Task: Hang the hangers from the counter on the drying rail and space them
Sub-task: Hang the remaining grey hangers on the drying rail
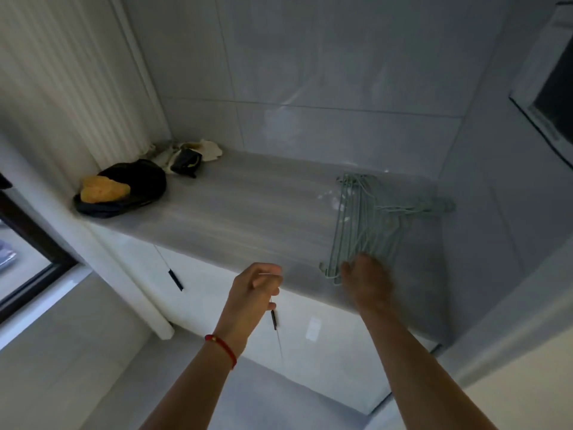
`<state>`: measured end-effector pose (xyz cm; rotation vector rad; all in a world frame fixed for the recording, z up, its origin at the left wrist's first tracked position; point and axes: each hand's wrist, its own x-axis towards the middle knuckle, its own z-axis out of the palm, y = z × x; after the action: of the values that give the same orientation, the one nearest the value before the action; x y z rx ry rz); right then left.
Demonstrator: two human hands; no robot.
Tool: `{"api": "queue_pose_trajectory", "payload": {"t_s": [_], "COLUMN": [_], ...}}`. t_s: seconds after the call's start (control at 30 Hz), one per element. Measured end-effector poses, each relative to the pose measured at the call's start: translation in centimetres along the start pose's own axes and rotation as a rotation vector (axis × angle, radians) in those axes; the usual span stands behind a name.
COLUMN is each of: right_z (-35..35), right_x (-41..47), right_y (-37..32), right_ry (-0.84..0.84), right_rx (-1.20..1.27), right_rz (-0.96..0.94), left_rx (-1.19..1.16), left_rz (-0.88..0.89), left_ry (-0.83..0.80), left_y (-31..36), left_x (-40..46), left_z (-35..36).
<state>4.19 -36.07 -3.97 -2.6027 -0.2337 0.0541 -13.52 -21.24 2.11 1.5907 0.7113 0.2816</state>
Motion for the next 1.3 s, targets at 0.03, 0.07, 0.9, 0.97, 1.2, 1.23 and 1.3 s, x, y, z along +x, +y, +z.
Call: {"api": "queue_pose_trajectory", "payload": {"t_s": [0.03, 0.07, 0.9, 0.97, 1.2, 1.23, 1.3], "right_z": [0.3, 0.5, 0.7, 1.2, 0.1, -0.1, -0.7], "right_x": [1.0, 1.8, -12.9, -15.8, -23.4, -24.3, -26.4], "right_y": [-0.2, -0.3, -7.8, -7.6, -6.1, -5.7, -5.0], "right_ry": [0.017, 0.024, -0.49, -0.567, -0.829, -0.885, -0.967], "right_rx": [-0.076, -0.15, 0.596, 0.58, 0.548, 0.553, 0.588], "right_rz": [-0.001, -0.007, -0.589, -0.655, -1.066, -1.138, -1.232], "left_rx": [0.005, 0.005, -0.215, -0.29, -0.438, -0.477, -0.571], "left_rz": [-0.006, -0.008, -0.23, -0.224, -0.268, -0.251, -0.248], "left_ry": [0.011, 0.021, 0.053, 0.15, 0.552, 0.592, 0.674], "left_y": [0.0, -0.1, -1.7, -1.8, -4.1, -4.7, -5.8], "left_x": [0.5, 1.0, -3.7, -6.5, -18.3, -20.4, -24.6], "left_z": [0.1, 0.1, -1.3, -1.4, -2.2, -2.3, -2.3]}}
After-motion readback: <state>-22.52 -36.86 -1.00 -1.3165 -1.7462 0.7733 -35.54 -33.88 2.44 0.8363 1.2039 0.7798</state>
